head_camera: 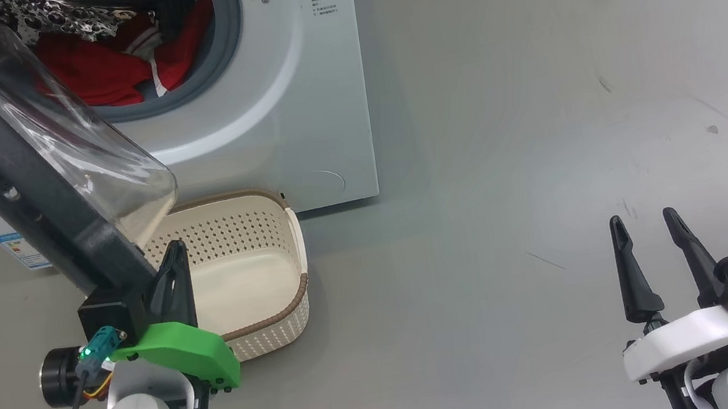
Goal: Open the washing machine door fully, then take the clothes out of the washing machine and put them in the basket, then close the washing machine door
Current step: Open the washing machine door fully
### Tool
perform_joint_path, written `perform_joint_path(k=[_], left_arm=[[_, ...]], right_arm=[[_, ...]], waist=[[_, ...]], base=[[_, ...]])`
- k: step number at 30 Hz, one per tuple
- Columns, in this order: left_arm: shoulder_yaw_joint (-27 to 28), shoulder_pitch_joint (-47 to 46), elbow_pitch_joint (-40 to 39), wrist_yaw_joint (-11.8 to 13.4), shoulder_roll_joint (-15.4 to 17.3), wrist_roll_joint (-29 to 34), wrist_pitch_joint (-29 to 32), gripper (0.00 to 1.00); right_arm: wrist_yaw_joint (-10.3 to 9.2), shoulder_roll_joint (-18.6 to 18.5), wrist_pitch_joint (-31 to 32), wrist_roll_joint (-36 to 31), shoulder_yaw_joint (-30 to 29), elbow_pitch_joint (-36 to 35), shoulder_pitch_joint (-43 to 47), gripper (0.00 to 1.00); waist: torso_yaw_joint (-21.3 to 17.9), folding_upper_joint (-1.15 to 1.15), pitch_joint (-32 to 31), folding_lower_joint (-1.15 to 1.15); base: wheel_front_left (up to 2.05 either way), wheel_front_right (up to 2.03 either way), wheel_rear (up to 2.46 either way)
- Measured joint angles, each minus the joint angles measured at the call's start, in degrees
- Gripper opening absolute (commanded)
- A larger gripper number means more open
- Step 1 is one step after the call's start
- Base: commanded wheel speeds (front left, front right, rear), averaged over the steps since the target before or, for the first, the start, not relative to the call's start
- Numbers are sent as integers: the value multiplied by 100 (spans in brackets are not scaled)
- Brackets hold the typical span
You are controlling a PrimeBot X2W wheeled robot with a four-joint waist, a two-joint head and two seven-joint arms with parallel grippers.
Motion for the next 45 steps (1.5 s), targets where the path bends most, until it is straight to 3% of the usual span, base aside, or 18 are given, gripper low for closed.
perform_joint_path(k=[22,33,45], left_arm=[[9,-2,433,10,-35,-137,-225,0],[312,-1,530,59,-27,-385,-300,0],[884,-15,508,180,309,-580,-401,0]], right_arm=[[66,13,0,-86,-92,70,57,100],[110,31,0,-99,-56,116,99,100],[144,33,0,-180,54,118,88,100]], waist=[[945,0,-210,0],[1437,0,-222,0],[1569,0,92,0]], base=[[0,0,0],[0,0,0],[0,0,0]])
